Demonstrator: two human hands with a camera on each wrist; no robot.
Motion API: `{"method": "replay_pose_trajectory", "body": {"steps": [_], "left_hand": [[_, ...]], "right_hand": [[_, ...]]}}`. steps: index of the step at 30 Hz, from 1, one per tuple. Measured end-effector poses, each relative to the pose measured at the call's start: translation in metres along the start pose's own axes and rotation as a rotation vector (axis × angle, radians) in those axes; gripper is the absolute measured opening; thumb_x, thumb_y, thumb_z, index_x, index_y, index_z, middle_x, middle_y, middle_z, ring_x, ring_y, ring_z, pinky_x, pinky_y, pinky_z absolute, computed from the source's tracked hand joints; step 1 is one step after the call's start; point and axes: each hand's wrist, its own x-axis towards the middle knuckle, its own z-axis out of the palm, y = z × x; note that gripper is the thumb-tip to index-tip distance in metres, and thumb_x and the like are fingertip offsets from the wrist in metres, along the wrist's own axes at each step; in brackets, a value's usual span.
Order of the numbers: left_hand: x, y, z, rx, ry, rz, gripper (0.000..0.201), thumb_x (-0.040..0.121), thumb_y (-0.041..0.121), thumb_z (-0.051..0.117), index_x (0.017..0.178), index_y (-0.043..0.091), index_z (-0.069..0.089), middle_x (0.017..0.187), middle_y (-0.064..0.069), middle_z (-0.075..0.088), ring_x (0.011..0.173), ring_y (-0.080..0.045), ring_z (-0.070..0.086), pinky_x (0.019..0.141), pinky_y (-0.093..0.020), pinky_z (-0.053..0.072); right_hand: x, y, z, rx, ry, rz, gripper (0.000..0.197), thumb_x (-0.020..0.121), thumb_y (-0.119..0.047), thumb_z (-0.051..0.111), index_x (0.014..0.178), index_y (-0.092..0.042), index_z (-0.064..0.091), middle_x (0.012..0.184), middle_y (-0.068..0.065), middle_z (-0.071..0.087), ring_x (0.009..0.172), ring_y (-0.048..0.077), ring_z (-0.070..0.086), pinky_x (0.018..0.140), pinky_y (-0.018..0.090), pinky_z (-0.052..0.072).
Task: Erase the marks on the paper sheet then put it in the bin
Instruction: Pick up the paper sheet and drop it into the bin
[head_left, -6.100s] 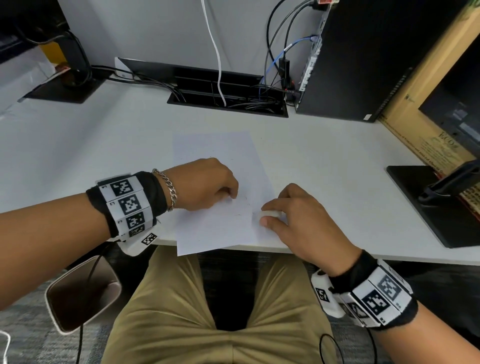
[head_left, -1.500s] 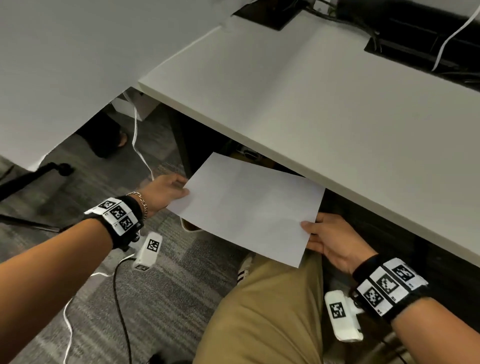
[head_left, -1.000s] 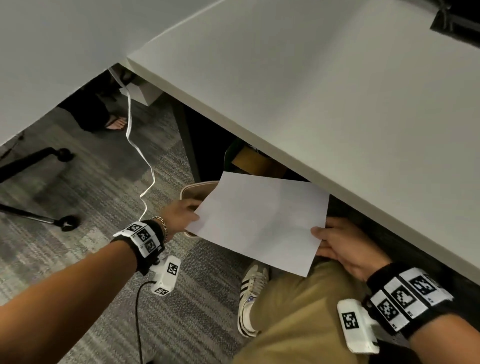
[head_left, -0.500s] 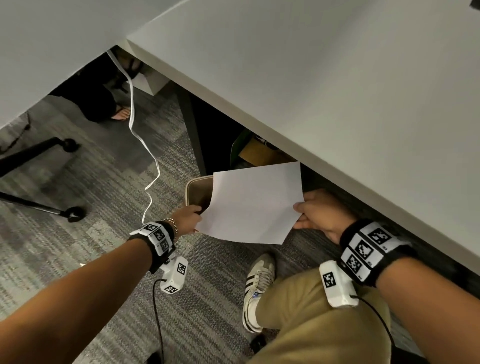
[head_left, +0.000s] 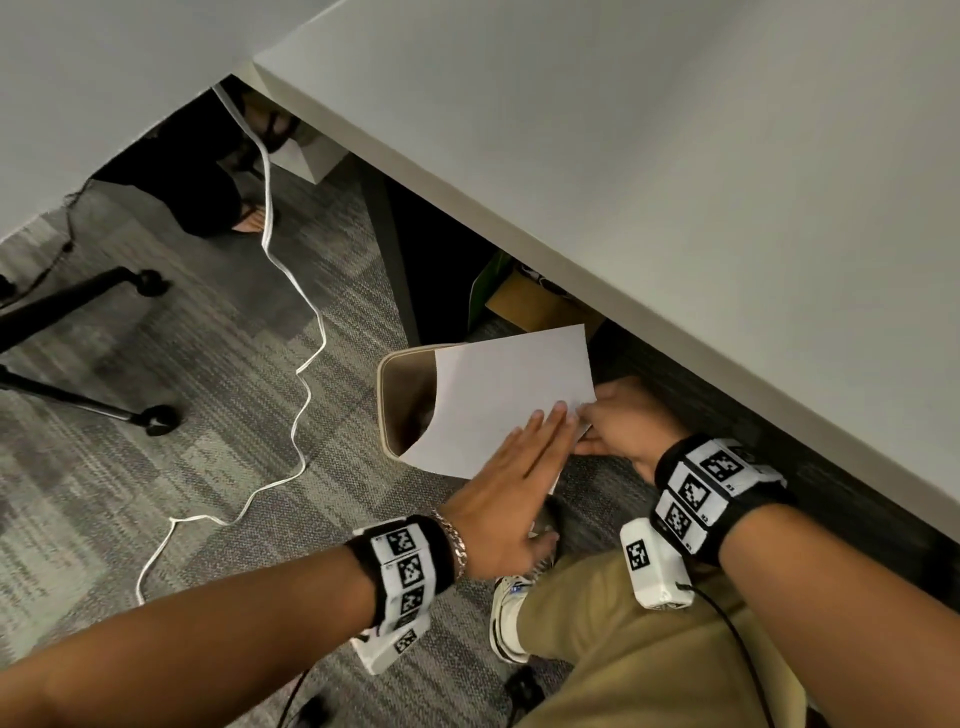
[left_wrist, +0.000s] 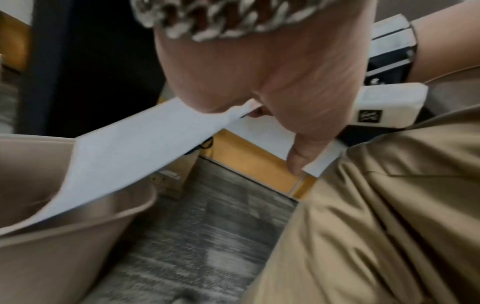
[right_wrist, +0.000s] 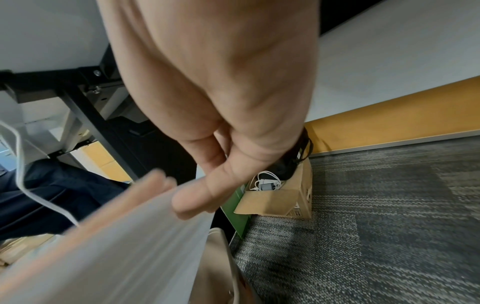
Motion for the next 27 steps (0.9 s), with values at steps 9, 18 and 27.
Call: {"method": "replay_pose_trajectory", "body": {"steps": [9, 18, 27], "left_hand": [[0.007, -0.074, 0.023, 0.044, -0.079, -0.272, 0.106, 0.091, -0.005, 0.055, 0.166, 0.024, -0.014, 0.173, 0.002, -0.019, 0.161, -0.021, -0.009, 0.130, -0.038, -0.001], [-0.022, -0.138, 0.009, 0.197, -0.249, -0.675, 0.096, 0.104, 0.045, 0.049, 0.164, 0.012, -0.018, 0.169, -0.020, -0.027, 0.158, -0.042, -0.016, 0.130, -0.054, 0.003], [0.005, -0.015, 0.008, 0.093, 0.110, -0.020, 0.109, 0.102, 0.050, 0.058, 0.162, 0.014, -0.025, 0.171, -0.005, -0.029, 0.160, -0.019, -0.020, 0.131, -0.038, -0.001]], "right_hand": [[-0.008, -0.004, 0.001, 0.018, 0.011, -0.033, 0.020, 0.102, 0.001, 0.046, 0.101, -0.006, 0.065, 0.112, 0.017, 0.068, 0.096, 0.025, 0.069, 0.056, 0.021, 0.059], [-0.006, -0.003, 0.003, 0.018, -0.015, -0.005, 0.024, 0.106, -0.007, 0.044, 0.120, -0.001, 0.063, 0.114, 0.020, 0.069, 0.093, 0.030, 0.072, 0.065, 0.031, 0.064], [-0.014, -0.008, 0.017, 0.095, -0.111, 0.053, 0.021, 0.110, -0.022, 0.045, 0.115, -0.013, 0.063, 0.103, 0.014, 0.070, 0.086, 0.029, 0.074, 0.077, 0.041, 0.065]]}}
